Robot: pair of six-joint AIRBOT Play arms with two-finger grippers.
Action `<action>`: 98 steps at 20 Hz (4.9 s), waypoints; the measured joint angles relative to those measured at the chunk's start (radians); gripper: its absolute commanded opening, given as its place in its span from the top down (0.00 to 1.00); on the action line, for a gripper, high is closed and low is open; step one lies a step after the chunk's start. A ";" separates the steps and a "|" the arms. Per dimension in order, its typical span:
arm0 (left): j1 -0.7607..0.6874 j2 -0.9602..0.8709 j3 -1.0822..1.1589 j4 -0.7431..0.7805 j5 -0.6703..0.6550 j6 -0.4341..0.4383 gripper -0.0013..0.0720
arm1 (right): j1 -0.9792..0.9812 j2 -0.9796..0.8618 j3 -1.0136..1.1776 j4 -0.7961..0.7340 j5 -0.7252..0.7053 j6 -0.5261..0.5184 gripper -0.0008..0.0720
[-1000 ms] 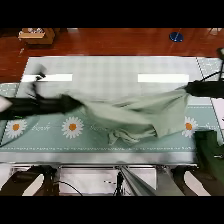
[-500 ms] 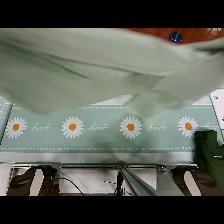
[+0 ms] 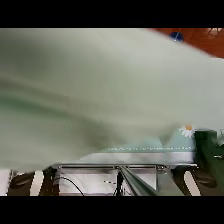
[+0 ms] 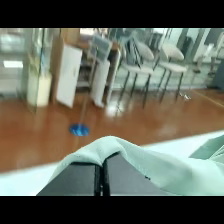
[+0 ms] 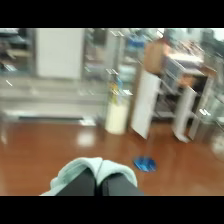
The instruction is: Fold the shirts.
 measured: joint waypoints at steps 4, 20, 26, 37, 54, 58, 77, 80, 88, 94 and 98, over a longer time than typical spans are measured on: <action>0.001 -0.002 0.026 0.046 -0.170 -0.115 0.95 | 0.003 -0.029 0.036 -0.068 0.229 0.000 0.95; -0.035 -0.262 -0.839 0.238 0.144 0.206 0.95 | 0.019 -0.756 -0.152 0.184 0.241 -0.024 0.95; -0.084 -0.589 -0.884 0.072 0.393 0.377 0.95 | 0.019 -0.985 -0.155 0.270 0.058 -0.025 0.95; -0.162 -0.933 -0.879 -0.039 0.531 0.468 0.95 | 0.021 -1.264 -0.155 0.286 -0.018 0.007 0.95; 0.170 -0.877 -0.837 0.325 -0.085 0.354 0.23 | -0.127 -1.108 -0.267 0.129 0.173 -0.092 0.40; 0.192 -0.797 -1.065 0.380 -0.093 0.383 0.23 | -0.203 -1.018 -0.477 0.213 0.140 -0.155 0.40; -0.027 -0.809 -1.332 0.285 0.176 0.343 0.95 | -0.251 -0.915 -0.667 0.355 0.083 -0.239 0.34; -0.030 -0.809 -1.332 0.284 0.177 0.357 0.95 | -0.293 -0.909 -0.707 0.357 0.105 -0.246 0.33; -0.031 -0.809 -1.332 0.284 0.178 0.397 0.95 | -0.417 -0.907 -0.970 0.460 0.068 -0.322 0.32; -0.031 -0.809 -1.332 0.283 0.179 0.405 0.95 | -0.398 -0.906 -1.078 0.623 -0.065 -0.369 0.37; -0.031 -0.809 -1.329 0.272 0.183 0.421 0.95 | -0.296 -0.907 -1.095 0.634 -0.173 -0.376 0.95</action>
